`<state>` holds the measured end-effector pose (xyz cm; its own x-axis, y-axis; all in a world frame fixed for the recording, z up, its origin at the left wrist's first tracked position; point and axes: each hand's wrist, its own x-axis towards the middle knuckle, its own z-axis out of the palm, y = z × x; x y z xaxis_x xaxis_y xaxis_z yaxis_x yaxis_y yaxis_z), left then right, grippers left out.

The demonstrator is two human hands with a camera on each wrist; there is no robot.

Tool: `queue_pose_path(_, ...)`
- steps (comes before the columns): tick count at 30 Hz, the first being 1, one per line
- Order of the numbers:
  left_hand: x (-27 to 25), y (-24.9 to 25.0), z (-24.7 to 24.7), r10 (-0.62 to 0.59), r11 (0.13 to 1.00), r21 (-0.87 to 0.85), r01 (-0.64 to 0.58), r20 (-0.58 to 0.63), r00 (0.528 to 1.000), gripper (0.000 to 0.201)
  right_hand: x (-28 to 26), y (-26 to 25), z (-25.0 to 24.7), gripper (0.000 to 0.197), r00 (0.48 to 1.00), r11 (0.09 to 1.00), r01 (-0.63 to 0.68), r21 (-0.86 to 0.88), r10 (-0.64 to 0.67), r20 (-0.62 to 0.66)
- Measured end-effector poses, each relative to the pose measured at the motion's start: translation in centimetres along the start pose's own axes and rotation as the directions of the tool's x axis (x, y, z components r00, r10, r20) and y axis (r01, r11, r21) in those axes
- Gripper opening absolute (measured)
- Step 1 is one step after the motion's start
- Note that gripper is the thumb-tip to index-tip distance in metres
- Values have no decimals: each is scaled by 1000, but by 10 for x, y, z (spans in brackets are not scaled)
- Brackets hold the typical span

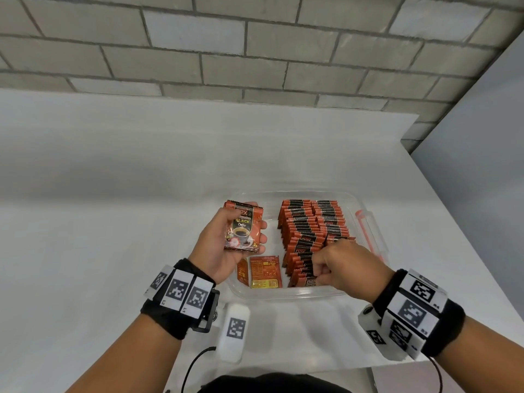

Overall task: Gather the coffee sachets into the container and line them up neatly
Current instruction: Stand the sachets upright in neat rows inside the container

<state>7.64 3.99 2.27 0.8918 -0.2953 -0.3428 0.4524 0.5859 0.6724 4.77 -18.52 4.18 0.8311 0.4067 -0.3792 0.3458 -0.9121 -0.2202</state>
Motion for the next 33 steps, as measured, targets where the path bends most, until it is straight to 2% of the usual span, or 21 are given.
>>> queue_pose_path(2, -1, -1, 0, -17, 1000, 4, 17, -10, 1000, 39, -1, 3, 0, 5, 1000, 998, -20, 61, 19, 5)
queue_pose_path(5, -4, -3, 3, -20, 997, 74, 22, -24, 1000, 26, -5, 7, 0, 8, 999, 981, -44, 188, 44, 7)
queue_pose_path(7, -6, -4, 9, -15, 989, 145, 16, -7, 1000, 18, -8, 5, -5, 12, 995, 942, -33, 335, 63, -80)
queue_pose_path(10, -9, -8, 20, -23, 978, 206, 12, 52, 998, 18, -10, -5, -20, 25, 950, 791, 54, 610, 148, -277)
queue_pose_path(13, -9, -13, 31, 0, 970, 240, -22, 91, 996, 30, -9, -19, -30, 40, 940, 635, 104, 765, 189, -284)
queue_pose_path(16, -8, -16, 39, 39, 968, 242, -62, 101, 994, 32, -7, -25, -31, 35, 941, 584, 118, 803, 192, -277)
queue_pose_path(21, -10, -17, 42, 52, 953, 290, -89, 134, 990, 39, -12, -23, -32, 25, 936, 602, 150, 785, 170, -309)
queue_pose_path(25, -12, -11, 29, 76, 961, 256, -101, 104, 992, 32, -20, -5, -32, 15, 927, 589, 144, 795, 200, -317)
queue_pose_path(28, -11, -5, 12, 107, 986, 129, -106, 0, 994, 26, -25, 12, -22, 15, 926, 700, 73, 710, 216, -309)
queue_pose_path(30, -11, -4, 5, 106, 992, 69, -103, -33, 994, 27, -28, 16, -12, 15, 962, 768, 24, 639, 156, -224)
queue_pose_path(33, -10, -5, 2, 105, 993, 57, -102, -42, 994, 31, -30, 12, 1, 14, 988, 810, 9, 587, 85, -133)
